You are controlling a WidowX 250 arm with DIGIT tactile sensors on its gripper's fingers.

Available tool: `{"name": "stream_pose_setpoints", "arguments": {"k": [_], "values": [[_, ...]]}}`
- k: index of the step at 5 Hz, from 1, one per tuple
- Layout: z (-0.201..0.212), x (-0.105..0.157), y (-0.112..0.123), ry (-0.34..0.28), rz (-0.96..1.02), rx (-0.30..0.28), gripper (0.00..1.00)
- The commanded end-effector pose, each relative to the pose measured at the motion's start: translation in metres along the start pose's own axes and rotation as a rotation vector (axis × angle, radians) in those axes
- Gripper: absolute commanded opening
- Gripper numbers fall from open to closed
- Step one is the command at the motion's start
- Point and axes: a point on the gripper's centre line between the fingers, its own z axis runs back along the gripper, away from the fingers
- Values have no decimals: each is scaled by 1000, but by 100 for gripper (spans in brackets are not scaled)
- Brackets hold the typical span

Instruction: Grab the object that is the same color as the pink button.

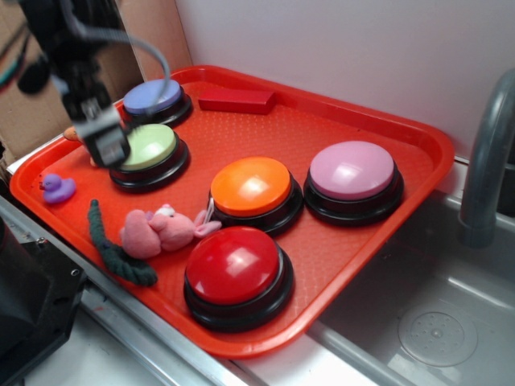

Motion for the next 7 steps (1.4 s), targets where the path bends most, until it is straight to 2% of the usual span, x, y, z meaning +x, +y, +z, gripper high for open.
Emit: {"name": "stream_pose_setpoints", "arguments": {"k": [1, 2, 4, 5, 7], "values": [[-45, 0, -1, -16, -43, -6, 100], [-69, -4, -8, 32, -62, -14, 100], [-93, -15, -5, 72, -43, -11, 100], [-91, -17, -2, 52, -26, -3, 0], [-79, -20, 9, 32, 23, -1, 0]]}}
